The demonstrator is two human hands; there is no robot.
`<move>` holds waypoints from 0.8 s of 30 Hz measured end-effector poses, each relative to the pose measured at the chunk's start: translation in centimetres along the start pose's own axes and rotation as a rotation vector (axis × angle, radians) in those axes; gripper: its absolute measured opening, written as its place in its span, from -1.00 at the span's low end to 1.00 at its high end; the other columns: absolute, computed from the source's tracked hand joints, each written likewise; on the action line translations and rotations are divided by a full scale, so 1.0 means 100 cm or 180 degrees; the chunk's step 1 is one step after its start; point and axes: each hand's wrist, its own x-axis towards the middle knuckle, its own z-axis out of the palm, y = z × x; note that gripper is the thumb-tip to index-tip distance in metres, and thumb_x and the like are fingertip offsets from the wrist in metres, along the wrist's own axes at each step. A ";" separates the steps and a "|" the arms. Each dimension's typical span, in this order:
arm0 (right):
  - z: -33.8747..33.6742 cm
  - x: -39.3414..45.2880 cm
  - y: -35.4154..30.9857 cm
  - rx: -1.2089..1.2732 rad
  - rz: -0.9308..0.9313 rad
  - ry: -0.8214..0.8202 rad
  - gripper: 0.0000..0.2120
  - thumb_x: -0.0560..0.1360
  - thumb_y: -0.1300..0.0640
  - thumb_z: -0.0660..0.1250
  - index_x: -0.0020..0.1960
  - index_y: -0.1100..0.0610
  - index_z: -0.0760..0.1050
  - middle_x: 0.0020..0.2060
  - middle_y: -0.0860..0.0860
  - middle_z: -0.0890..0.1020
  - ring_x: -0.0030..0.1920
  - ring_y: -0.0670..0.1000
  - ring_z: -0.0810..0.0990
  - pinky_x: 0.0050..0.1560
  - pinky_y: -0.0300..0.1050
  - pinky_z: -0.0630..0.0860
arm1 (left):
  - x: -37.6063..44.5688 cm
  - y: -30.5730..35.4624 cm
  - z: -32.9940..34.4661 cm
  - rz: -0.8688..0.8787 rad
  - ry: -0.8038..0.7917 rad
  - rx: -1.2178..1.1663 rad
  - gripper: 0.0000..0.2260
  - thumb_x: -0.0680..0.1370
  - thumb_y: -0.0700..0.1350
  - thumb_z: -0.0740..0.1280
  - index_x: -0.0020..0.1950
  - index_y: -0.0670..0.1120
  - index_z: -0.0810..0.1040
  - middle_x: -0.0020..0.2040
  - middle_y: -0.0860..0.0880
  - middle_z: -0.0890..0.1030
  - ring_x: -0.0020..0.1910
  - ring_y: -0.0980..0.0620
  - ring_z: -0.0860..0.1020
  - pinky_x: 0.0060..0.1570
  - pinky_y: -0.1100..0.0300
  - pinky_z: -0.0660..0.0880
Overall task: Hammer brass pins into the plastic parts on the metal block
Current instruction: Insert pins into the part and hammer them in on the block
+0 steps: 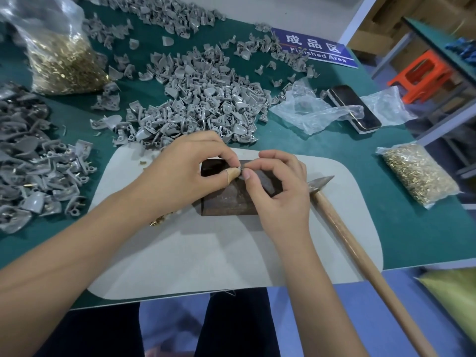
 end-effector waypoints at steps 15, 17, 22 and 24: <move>-0.006 0.004 -0.011 -0.0496 -0.0082 -0.0092 -0.96 0.49 0.09 0.49 -0.07 -0.03 0.71 0.01 -0.03 0.57 0.16 0.04 0.51 0.22 0.13 0.44 | 0.000 -0.001 0.001 -0.0067 0.0001 0.0010 -0.95 0.52 -0.07 0.48 -0.03 0.03 0.70 -0.07 0.13 0.58 -0.03 0.11 0.57 0.04 0.14 0.50; -0.010 0.009 -0.010 -0.0406 -0.0013 -0.0284 -0.93 0.49 0.11 0.50 -0.07 -0.05 0.71 0.03 -0.02 0.57 0.18 0.02 0.51 0.26 0.12 0.44 | 0.000 -0.001 0.000 -0.0067 -0.0029 -0.0032 -0.95 0.52 -0.06 0.48 -0.03 0.02 0.70 -0.07 0.13 0.58 -0.03 0.11 0.57 0.03 0.15 0.50; -0.008 0.008 -0.006 -0.0212 0.0004 -0.0279 -0.90 0.50 0.11 0.48 -0.05 -0.08 0.70 0.03 -0.03 0.59 0.22 0.02 0.53 0.29 0.03 0.45 | 0.000 -0.003 0.000 -0.0028 -0.0023 -0.0053 -0.95 0.52 -0.09 0.50 -0.04 0.02 0.70 -0.08 0.12 0.58 -0.04 0.09 0.57 0.02 0.17 0.50; -0.005 0.005 -0.005 -0.0274 -0.0060 -0.0115 -0.90 0.49 0.10 0.48 -0.04 -0.08 0.71 0.02 -0.03 0.60 0.22 0.03 0.51 0.29 0.01 0.43 | 0.000 -0.004 0.000 0.0004 -0.0011 -0.0061 -0.94 0.52 -0.10 0.50 -0.03 0.02 0.69 -0.08 0.13 0.58 -0.03 0.09 0.57 0.02 0.18 0.49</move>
